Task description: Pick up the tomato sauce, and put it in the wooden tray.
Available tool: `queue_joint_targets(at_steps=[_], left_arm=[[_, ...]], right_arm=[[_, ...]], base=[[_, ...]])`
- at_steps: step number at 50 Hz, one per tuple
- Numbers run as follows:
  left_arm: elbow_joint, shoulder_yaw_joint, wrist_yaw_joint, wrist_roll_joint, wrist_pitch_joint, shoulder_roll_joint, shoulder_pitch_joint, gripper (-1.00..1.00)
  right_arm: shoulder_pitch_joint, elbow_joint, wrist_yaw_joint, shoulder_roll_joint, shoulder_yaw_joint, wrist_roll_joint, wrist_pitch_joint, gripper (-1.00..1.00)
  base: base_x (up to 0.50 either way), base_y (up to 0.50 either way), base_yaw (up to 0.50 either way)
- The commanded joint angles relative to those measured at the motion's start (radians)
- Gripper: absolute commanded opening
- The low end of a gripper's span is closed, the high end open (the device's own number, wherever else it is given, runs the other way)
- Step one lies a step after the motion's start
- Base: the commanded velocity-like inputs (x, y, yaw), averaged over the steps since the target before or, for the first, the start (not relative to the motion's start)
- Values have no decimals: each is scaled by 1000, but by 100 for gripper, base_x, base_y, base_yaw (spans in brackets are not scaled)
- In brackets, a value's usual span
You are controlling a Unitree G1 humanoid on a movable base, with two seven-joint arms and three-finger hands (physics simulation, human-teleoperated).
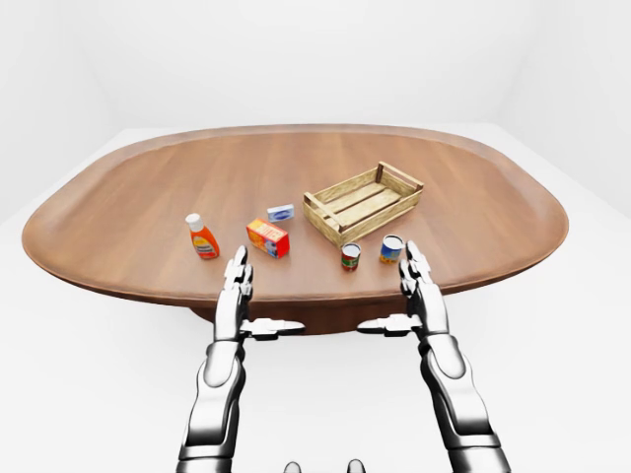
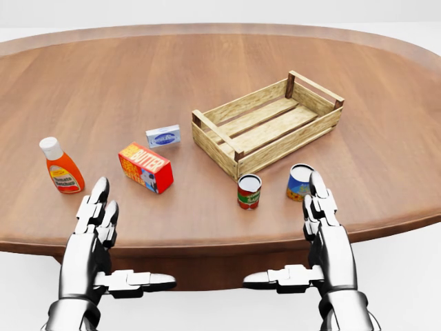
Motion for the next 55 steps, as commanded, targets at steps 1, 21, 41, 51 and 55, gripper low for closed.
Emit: queue_joint_targets(at_steps=[1, 21, 41, 51, 55], left_arm=[[16, 33, -35, -29, 1, 16, -5, 95], [-80, 43, -37, -38, 38, 19, 34, 95], [-741, 569, -164, -388, 87, -53, 246, 95], [-763, 555, -175, -374, 87, -65, 252, 95], [-765, 557, -176, -375, 87, -66, 252, 95]], right_arm=[[-2, 4, 27, -16, -25, -3, -1, 100], [52, -158, 44, -11, -16, -15, 68, 100], [213, -835, 61, 53, -275, 116, 88, 100], [231, -832, 80, 55, -253, 94, 88, 100], [227, -823, 79, 55, -248, 89, 88, 100]], base=[[0, 0, 0], [0, 0, 0], [0, 0, 0], [12, 0, 0], [50, 0, 0]])
